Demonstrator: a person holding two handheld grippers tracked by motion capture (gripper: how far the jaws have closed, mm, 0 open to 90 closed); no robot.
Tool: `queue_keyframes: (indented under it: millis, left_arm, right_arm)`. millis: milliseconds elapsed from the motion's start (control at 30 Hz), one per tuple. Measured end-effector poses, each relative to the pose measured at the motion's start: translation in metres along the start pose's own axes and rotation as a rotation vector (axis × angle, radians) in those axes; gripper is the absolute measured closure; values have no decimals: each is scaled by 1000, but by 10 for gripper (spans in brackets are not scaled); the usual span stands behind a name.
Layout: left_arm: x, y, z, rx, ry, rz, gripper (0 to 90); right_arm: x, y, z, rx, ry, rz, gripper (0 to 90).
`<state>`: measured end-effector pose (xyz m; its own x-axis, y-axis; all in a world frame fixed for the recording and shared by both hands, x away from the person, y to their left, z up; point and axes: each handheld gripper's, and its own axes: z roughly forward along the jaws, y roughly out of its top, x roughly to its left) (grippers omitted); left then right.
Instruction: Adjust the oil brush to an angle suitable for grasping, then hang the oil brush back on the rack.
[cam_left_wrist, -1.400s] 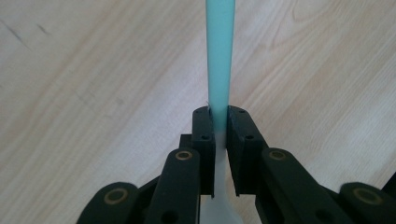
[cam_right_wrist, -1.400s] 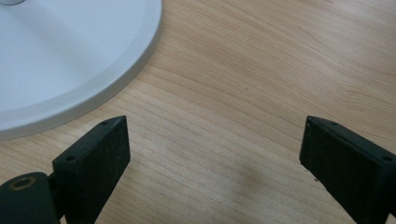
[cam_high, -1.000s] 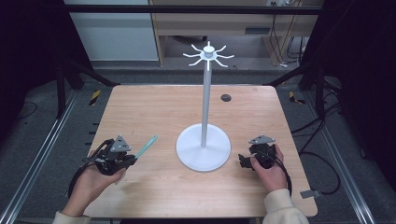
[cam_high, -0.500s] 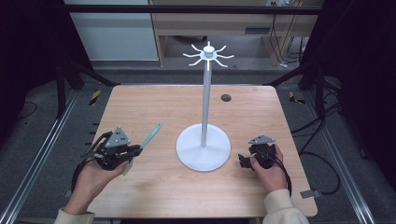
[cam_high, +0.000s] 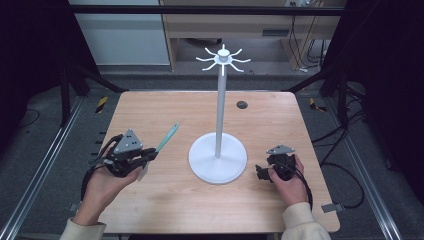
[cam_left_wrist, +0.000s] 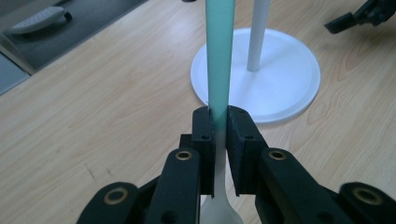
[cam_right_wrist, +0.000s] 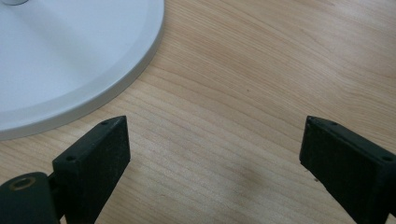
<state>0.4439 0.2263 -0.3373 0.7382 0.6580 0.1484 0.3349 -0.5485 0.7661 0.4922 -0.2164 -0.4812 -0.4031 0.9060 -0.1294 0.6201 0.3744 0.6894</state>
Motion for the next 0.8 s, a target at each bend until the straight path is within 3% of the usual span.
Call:
queue_keyframes:
  millis: [800]
  left_arm:
    - [-9, 47, -17, -115, 1, 22, 819]
  right_arm:
    - [-1, 0, 0, -2, -1, -2, 92]
